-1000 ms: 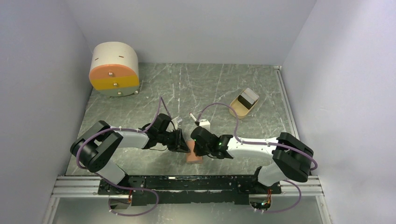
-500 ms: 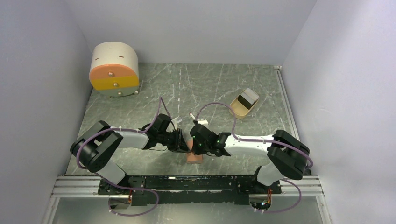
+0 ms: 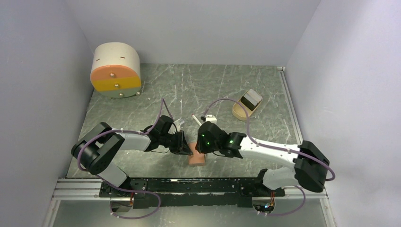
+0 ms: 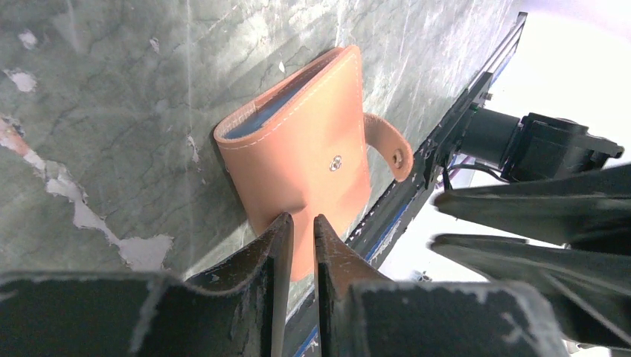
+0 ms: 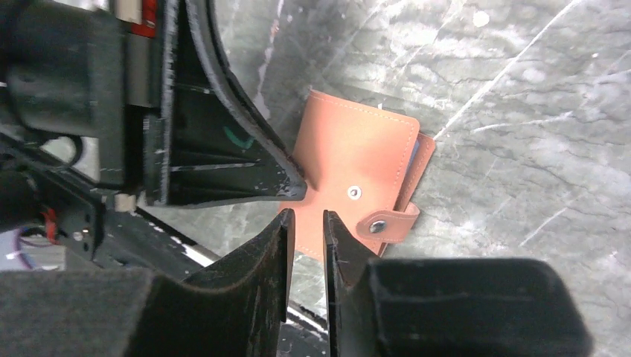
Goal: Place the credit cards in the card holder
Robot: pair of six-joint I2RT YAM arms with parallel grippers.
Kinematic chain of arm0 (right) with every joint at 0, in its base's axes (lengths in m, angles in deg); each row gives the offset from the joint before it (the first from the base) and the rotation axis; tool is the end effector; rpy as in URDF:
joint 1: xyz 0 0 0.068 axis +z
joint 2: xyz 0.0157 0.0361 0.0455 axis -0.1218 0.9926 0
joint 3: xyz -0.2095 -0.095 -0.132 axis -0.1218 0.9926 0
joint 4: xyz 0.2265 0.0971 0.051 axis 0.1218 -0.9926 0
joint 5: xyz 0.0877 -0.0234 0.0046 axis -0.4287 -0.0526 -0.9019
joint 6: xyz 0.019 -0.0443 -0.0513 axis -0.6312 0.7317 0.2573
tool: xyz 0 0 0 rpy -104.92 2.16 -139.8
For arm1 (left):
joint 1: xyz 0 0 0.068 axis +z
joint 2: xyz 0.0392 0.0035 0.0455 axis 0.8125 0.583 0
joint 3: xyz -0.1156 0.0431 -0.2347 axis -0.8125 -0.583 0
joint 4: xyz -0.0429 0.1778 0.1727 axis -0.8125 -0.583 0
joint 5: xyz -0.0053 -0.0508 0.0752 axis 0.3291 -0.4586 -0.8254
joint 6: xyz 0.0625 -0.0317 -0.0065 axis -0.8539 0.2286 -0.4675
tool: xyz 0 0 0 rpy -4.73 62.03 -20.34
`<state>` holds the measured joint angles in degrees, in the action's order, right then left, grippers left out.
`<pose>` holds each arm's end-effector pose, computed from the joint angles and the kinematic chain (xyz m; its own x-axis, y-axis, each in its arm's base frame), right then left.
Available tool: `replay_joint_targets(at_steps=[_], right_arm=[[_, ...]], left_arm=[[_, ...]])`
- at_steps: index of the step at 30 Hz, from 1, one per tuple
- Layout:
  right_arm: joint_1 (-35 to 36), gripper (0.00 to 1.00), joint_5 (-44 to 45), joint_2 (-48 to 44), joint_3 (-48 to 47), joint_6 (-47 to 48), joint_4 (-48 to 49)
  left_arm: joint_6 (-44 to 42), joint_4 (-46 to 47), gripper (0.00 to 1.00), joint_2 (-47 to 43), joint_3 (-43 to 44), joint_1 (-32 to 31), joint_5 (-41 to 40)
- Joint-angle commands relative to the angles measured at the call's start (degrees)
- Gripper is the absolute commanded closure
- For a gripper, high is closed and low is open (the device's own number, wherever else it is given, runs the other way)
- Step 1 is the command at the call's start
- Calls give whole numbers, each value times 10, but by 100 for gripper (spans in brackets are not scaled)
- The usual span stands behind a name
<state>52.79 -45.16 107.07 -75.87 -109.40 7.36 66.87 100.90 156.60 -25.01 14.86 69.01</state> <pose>0.1442 0.2311 0.1837 -0.8288 -0.0903 -0.5522 -0.3350 0.8705 0.3605 0.1867 -0.1965 0.1045 -0.9887 0.0200 -0.1485 0.1310 0.5974 -0.7912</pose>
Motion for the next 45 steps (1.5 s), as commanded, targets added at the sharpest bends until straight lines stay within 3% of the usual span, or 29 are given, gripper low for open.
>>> replay_joint_targets(at_steps=[1,7,11,19,27,39,45], right_arm=[[-4,76,42,-51,17,-20,-32],[-7,82,91,-69,39,-41,-46],[-14,74,110,-96,69,-65,-46],[-40,67,45,-109,140,-78,68],[-44,71,2,-95,165,-87,132],[-45,77,-9,-54,150,-71,150],[-46,73,-5,-50,136,-72,141]], left_arm=[[-13,-28,77,-9,9,-6,-10],[-24,-64,76,-18,47,-6,-14],[-41,-95,77,-9,85,-6,-28],[-44,-67,77,53,101,-6,-16],[-41,-55,77,65,87,-7,-16],[-36,-41,77,68,80,-6,-9],[-33,-36,77,64,75,-6,-8]])
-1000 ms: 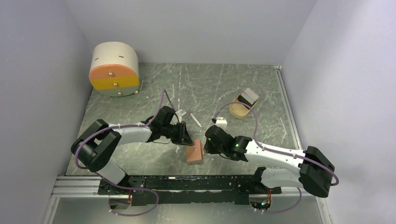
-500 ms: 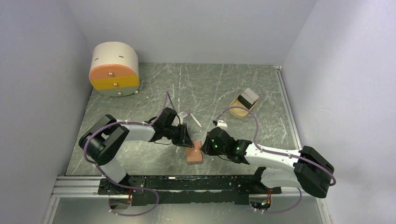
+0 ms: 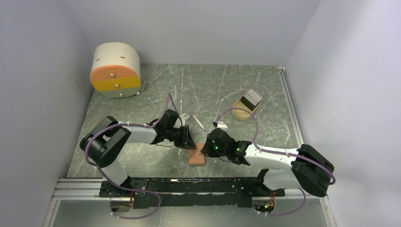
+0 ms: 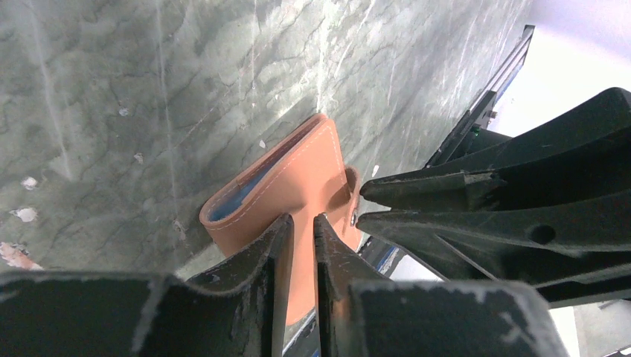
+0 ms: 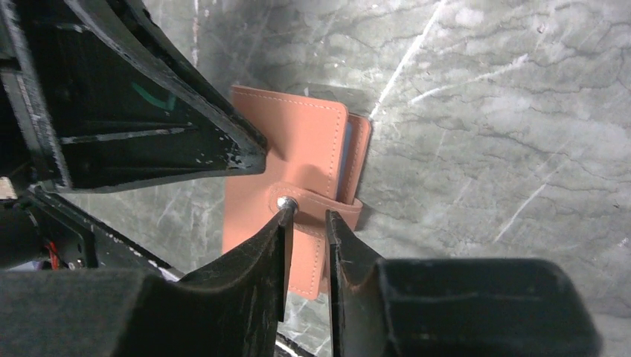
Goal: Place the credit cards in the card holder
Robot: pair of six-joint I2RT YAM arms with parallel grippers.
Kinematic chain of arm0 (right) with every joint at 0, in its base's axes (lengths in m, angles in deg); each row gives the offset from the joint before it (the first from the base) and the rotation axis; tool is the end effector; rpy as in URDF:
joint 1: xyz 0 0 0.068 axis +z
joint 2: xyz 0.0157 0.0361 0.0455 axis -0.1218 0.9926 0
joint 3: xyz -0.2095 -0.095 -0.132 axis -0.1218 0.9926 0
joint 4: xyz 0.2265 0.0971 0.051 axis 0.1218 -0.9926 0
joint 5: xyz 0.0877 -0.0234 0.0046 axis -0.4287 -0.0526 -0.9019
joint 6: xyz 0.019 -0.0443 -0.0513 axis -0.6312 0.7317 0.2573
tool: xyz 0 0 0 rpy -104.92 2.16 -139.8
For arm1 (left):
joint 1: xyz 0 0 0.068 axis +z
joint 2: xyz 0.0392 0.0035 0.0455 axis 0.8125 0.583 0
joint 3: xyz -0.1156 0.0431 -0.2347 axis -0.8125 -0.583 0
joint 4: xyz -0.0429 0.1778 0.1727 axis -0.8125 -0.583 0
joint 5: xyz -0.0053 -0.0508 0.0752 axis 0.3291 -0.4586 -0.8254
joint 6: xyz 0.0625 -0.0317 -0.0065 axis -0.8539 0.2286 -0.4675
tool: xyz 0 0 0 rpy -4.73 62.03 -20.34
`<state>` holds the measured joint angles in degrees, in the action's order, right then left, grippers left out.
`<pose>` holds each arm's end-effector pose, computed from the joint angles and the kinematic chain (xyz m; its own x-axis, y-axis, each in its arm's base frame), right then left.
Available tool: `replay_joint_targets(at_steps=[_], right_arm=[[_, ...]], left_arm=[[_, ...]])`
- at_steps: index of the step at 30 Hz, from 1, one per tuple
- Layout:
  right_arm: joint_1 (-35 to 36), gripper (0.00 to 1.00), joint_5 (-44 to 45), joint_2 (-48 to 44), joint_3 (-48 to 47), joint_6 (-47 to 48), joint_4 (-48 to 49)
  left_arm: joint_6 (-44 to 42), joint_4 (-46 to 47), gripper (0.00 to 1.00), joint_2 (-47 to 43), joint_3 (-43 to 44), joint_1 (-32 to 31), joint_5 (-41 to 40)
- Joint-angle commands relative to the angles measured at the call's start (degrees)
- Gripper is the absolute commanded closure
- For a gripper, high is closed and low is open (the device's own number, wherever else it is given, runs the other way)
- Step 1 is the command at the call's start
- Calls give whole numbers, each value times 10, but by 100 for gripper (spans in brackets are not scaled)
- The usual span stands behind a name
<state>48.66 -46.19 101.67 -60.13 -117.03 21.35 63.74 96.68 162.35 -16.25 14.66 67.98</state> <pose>0.1400 0.1920 0.1425 -0.8504 0.1085 -0.5149 -0.1804 0.8591 0.4790 0.2122 -0.2177 0.1099 -0.9820 0.0484 -0.1826 0.1733 0.6152 -0.7690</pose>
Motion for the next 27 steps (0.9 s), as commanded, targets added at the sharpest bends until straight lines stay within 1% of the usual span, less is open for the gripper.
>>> replay_joint_targets(at_steps=[1,4,12,27], right_arm=[[-5,72,7,4,-24,5,-1],[-6,71,5,14,-32,7,-1],[-6,80,-12,37,-32,6,9],[-5,85,-30,61,-35,13,18]], left_arm=[[-2,7,77,6,-13,-4,3],[-2,7,77,6,-13,-4,3],[-3,6,78,4,-14,-4,3],[0,10,78,7,-17,-4,3]])
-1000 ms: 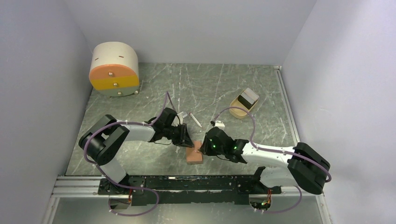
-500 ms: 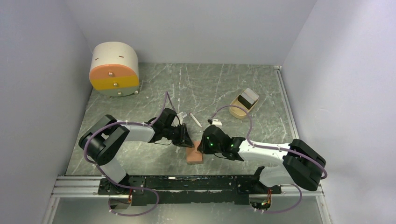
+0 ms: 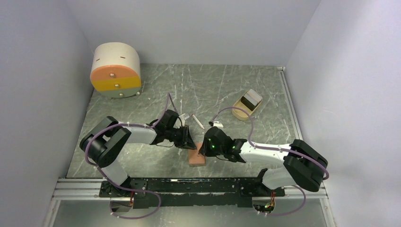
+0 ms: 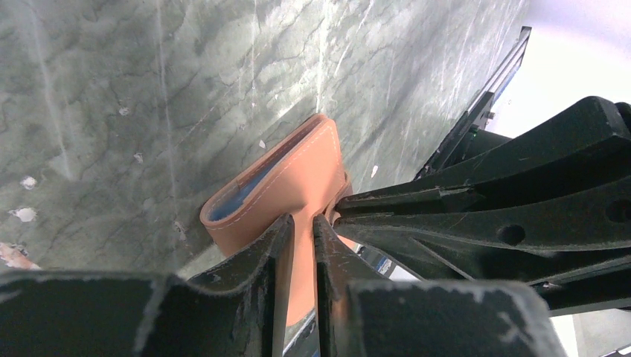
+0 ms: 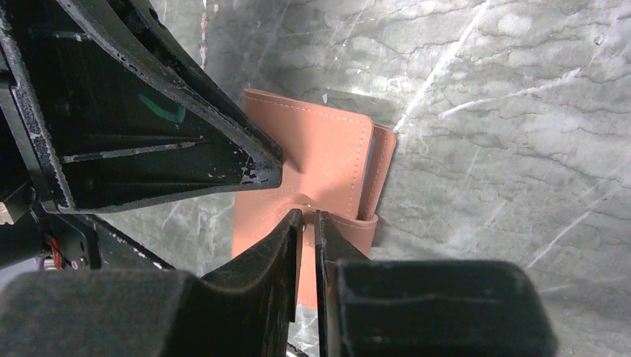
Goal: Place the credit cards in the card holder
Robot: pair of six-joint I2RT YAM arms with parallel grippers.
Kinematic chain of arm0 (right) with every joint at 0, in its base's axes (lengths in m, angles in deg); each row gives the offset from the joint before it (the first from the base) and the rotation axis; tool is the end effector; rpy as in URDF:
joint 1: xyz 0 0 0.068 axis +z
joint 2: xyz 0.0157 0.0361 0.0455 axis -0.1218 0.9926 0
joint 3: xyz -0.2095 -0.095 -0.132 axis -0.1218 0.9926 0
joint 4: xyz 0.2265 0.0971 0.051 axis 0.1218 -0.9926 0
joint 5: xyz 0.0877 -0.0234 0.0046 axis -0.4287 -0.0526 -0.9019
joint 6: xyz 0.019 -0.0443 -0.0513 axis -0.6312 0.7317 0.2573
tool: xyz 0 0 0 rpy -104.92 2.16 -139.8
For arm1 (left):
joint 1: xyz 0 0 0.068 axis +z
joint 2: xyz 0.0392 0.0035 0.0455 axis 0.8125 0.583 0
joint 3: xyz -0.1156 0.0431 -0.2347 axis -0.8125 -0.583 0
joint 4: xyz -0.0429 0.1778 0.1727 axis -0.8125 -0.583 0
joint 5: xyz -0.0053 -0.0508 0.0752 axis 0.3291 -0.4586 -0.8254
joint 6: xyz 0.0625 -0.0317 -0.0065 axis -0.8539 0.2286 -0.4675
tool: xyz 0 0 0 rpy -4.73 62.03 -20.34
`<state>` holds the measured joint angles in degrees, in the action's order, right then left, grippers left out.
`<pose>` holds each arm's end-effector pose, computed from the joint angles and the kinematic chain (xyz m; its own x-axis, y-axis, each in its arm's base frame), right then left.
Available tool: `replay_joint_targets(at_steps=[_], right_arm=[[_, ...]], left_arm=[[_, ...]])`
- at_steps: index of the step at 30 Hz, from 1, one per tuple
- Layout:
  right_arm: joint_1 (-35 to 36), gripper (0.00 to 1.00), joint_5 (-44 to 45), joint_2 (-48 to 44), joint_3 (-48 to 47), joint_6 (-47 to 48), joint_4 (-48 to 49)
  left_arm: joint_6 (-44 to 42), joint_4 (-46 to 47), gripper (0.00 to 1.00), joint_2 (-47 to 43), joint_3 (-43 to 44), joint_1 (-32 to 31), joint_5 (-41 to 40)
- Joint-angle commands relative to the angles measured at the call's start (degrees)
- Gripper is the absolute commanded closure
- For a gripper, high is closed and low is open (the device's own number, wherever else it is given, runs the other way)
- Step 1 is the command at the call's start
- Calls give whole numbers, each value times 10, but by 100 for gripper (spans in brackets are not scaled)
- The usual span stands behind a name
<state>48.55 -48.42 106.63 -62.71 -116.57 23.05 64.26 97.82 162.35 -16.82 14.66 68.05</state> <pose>0.1471 0.2055 0.1390 -0.8663 0.0832 -0.4925 -0.1943 0.8523 0.4857 0.2115 -0.2172 0.1090 -0.9822 0.0424 -0.1828 0.1704 0.6101 -0.7738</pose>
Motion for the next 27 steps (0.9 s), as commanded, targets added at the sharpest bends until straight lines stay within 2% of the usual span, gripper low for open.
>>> replay_joint_targets(at_steps=[1,19,27], right_arm=[[-3,85,-8,12,-11,10,0],[35,86,87,4,-75,23,-108],[40,85,86,-9,-65,16,-113]], left_arm=[[-6,-2,78,7,-11,-4,3],[-6,-4,78,8,-7,-5,4],[-4,0,78,10,-10,-4,4]])
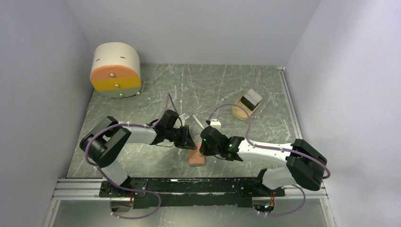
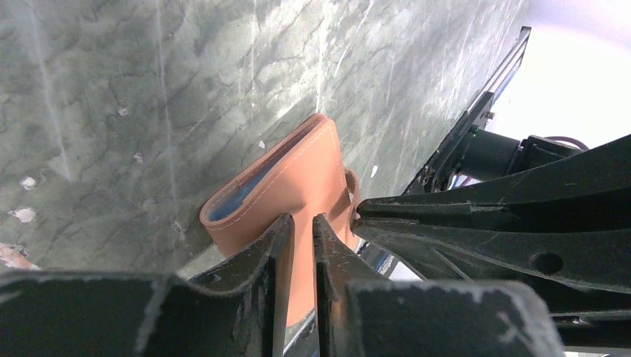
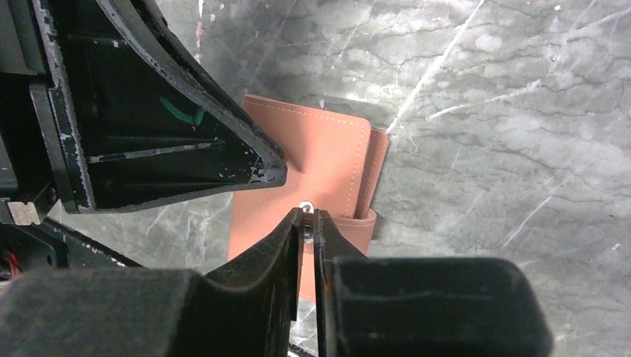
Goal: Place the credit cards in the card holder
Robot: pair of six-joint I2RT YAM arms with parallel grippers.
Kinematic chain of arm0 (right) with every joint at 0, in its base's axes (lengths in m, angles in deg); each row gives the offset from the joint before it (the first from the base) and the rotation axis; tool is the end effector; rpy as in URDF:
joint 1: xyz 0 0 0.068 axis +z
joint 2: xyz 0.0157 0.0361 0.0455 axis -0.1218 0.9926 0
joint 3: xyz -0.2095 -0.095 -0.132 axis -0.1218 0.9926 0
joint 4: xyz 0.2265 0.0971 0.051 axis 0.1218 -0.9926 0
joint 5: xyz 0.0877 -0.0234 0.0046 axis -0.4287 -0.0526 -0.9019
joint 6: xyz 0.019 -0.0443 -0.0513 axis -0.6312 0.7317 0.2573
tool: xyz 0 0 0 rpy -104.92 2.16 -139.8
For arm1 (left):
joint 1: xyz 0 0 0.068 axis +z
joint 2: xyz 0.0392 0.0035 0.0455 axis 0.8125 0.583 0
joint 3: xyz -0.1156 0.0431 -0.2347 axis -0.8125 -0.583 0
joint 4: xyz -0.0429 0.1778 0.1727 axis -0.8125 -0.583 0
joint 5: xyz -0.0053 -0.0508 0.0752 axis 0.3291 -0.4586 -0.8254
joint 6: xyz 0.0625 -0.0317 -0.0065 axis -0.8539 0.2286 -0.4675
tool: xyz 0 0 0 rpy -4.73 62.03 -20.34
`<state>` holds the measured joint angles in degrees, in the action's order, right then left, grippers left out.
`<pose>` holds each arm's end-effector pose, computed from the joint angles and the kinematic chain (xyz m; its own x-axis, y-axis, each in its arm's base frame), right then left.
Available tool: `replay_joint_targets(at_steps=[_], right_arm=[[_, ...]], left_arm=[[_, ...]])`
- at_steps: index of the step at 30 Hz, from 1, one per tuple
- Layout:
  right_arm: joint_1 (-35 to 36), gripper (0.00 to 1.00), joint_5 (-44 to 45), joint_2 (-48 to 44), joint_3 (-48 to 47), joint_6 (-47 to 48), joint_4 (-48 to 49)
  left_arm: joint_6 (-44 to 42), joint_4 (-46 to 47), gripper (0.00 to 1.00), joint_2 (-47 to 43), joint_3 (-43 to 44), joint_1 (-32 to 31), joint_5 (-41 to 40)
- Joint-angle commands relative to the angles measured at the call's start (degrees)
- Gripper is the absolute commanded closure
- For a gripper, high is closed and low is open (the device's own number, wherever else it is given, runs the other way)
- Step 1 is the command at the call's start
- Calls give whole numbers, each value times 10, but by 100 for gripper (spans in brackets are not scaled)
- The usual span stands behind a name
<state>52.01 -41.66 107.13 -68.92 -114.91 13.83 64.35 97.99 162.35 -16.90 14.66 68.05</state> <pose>0.1439 0.2167 0.1561 -0.8380 0.0219 -0.5452 -0.2206 0.9003 0.3752 0.2114 -0.2172 0.1089 -0.9823 0.0412 -0.1828 0.1698 0.6094 -0.7745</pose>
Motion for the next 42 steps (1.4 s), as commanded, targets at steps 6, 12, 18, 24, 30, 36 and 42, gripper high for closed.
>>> replay_joint_targets(at_steps=[6,12,18,24,30,36,42], right_arm=[[10,83,25,-27,5,-9,-26],[13,83,13,-34,13,-13,-12],[16,83,12,-44,23,-23,-8],[17,82,7,-45,30,-28,3],[17,82,8,-30,34,-28,16],[17,82,10,-12,25,-23,23],[17,82,5,-2,20,-21,29]], left_arm=[[-7,-6,78,8,-7,-5,4],[-5,-2,78,10,-9,-4,5],[-7,-7,78,7,-7,-5,4],[-6,-5,78,7,-9,-5,4],[-6,-6,78,7,-8,-5,4],[-5,-3,78,7,-10,-4,6],[-6,-5,78,6,-9,-4,5]])
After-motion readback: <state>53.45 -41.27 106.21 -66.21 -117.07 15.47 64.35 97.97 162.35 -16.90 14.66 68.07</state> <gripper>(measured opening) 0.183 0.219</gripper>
